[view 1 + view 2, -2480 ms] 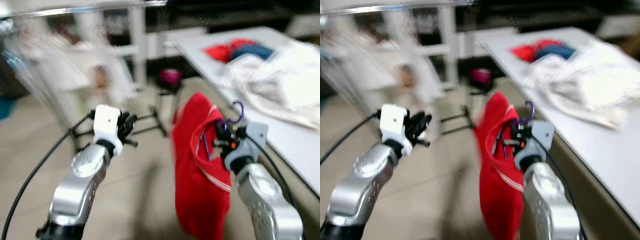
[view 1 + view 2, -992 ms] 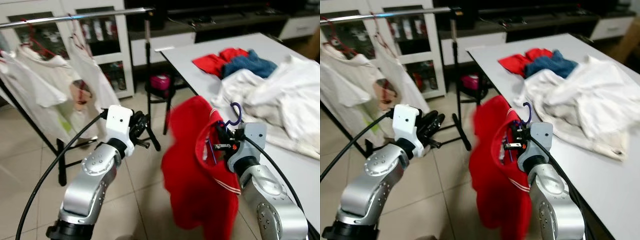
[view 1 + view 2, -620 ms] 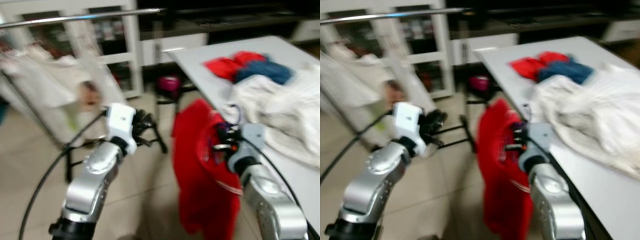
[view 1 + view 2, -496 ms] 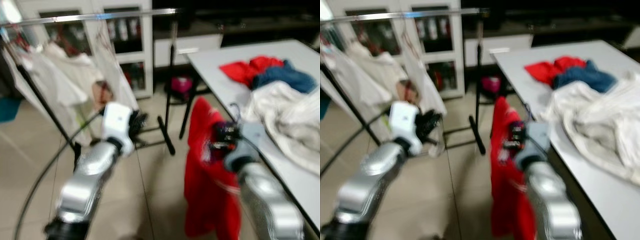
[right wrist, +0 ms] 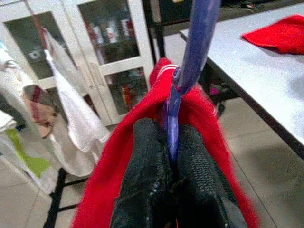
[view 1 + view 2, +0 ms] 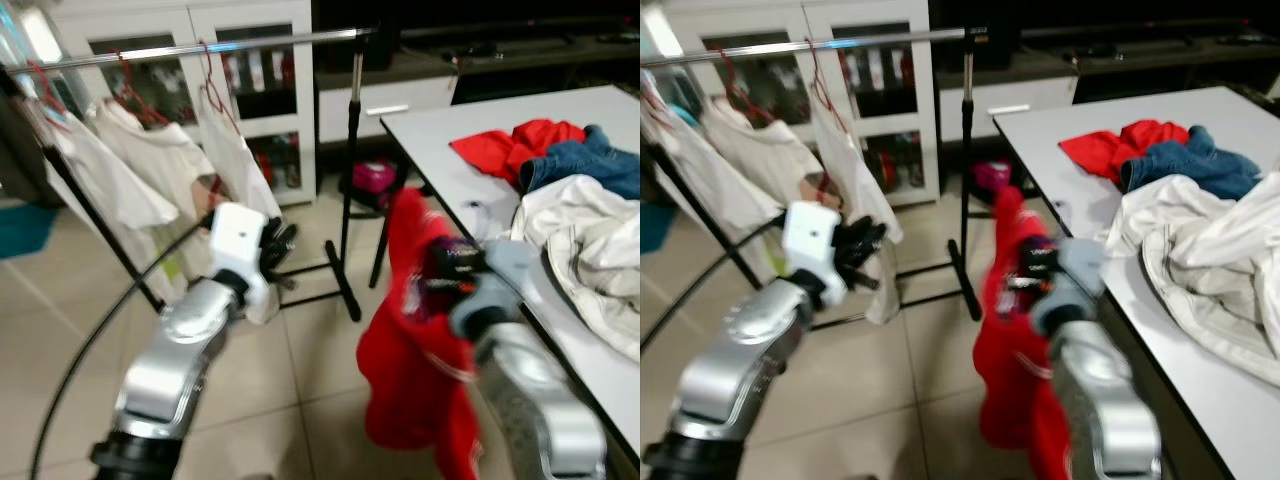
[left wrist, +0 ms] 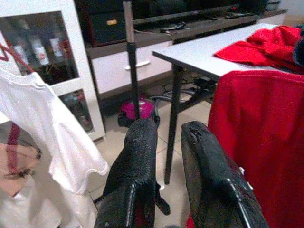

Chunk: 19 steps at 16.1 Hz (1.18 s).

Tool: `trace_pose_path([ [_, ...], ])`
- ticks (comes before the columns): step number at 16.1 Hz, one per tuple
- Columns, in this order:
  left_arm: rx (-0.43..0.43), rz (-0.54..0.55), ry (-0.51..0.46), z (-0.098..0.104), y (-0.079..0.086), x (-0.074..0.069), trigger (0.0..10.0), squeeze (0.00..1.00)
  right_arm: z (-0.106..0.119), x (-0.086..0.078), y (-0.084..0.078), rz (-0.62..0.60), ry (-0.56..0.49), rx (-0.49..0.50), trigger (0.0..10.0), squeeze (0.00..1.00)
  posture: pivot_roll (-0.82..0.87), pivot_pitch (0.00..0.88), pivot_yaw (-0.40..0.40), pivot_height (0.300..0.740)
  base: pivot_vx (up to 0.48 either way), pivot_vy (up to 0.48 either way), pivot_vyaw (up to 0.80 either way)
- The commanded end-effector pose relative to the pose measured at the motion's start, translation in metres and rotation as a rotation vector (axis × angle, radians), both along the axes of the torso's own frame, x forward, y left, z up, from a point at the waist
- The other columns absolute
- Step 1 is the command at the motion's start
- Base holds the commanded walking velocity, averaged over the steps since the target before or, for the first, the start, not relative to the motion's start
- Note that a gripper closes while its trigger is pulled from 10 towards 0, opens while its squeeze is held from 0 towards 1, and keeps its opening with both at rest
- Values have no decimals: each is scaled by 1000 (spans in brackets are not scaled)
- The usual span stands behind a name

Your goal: Hang hanger

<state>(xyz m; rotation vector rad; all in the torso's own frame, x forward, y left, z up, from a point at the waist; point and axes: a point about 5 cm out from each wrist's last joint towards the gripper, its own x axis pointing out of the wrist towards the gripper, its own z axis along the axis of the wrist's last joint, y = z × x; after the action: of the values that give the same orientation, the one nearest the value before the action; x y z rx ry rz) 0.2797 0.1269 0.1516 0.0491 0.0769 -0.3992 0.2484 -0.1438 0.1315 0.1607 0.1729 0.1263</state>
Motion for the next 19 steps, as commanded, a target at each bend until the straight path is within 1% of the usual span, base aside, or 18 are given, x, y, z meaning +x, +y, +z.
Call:
trace_pose_path([
  [1,-6,-28,-15,5,-7,3,10000,0,10,2,-6,-24,-61,-23,10000,0,-9,39,27,740,315,0,0],
  [3,-8,-27,-20,6,-7,4,10000,0,10,2,-7,-30,-55,-26,10000,0,-8,39,26,740,322,0,0],
  [5,-11,-22,-22,7,-6,6,10000,0,10,3,-7,-38,-49,3,10000,0,-5,40,23,740,322,0,0],
  [10,-11,-13,-26,8,-5,6,10000,0,11,5,-6,-28,-49,12,10000,0,5,46,11,740,325,0,0],
  [14,-10,-8,-23,7,-3,4,10000,0,10,5,-3,-11,-53,-13,10000,0,7,50,10,740,322,0,0],
  [19,-9,-12,-19,7,-5,4,10000,0,10,5,-4,10,-63,-75,10000,0,3,56,13,740,325,0,0],
])
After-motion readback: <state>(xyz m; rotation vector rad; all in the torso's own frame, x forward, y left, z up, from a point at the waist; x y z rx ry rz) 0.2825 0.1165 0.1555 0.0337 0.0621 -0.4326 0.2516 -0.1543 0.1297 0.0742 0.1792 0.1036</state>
